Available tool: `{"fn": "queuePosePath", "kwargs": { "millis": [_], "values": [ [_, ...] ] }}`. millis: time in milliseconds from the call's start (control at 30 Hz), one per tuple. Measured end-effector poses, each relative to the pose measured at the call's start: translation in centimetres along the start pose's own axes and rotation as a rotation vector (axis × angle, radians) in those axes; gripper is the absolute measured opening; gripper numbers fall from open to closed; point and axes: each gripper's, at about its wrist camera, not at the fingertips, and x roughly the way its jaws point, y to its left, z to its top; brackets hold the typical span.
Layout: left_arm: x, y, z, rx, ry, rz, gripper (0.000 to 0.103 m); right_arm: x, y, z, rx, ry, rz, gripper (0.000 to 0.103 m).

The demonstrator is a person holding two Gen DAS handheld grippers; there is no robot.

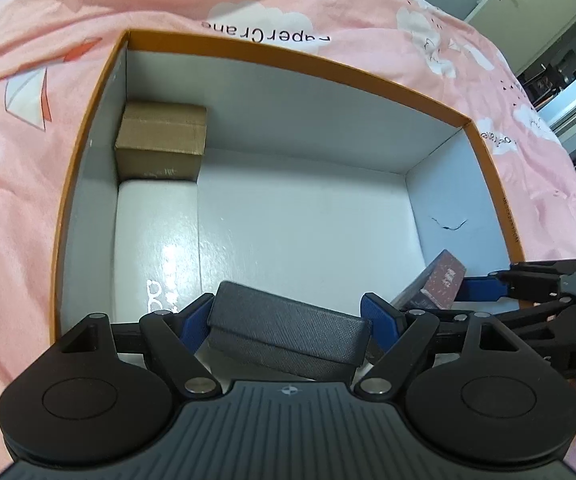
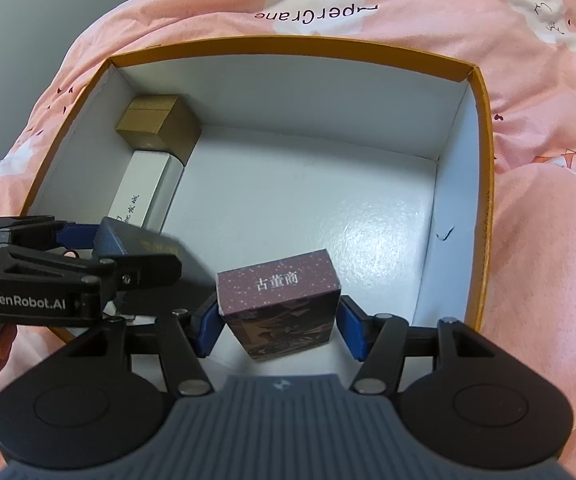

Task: Organize objects
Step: 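Lower the black box into the orange box and open the left tool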

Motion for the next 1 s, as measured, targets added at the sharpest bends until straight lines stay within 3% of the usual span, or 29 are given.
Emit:
{"fn": "queuePosePath", "kwargs": {
  "millis": [233, 433, 500, 800, 867, 1000],
  "values": [
    [-0.6, 0.5, 1.0, -0.04, -0.037, -0.078, 0.103, 0.0, 0.0, -0.1, -0.003, 0.004, 0.002, 0.062],
    [-0.6, -0.1, 1.2, 0.012, 0.038, -0.068, 0.102, 0.0, 0.0, 0.1, -0.014, 0.014, 0.002, 0.062],
    [-0.7, -0.4, 1.1, 0.037, 0.062, -0.052, 0.085, 0.1, -0.1, 0.2, -0.013, 0.021, 0.006, 0.062],
    [-2.1, -1.3, 0.1, 0.174, 0.087, 0.006, 0.052, 0.2, -0.3, 0.3, -0.012, 0.013, 0.011, 0.062],
    [-1.6, -1.3, 0.1, 0.183, 0.098, 0.017, 0.047, 0.2, -0.3, 0.3, -0.012, 0.013, 0.011, 0.062],
    [-0.8, -0.9, 0.5, 0.153, 0.079, -0.029, 0.046, 0.3, -0.3, 0.5, -0.013, 0.012, 0.012, 0.062]
  ]
}}
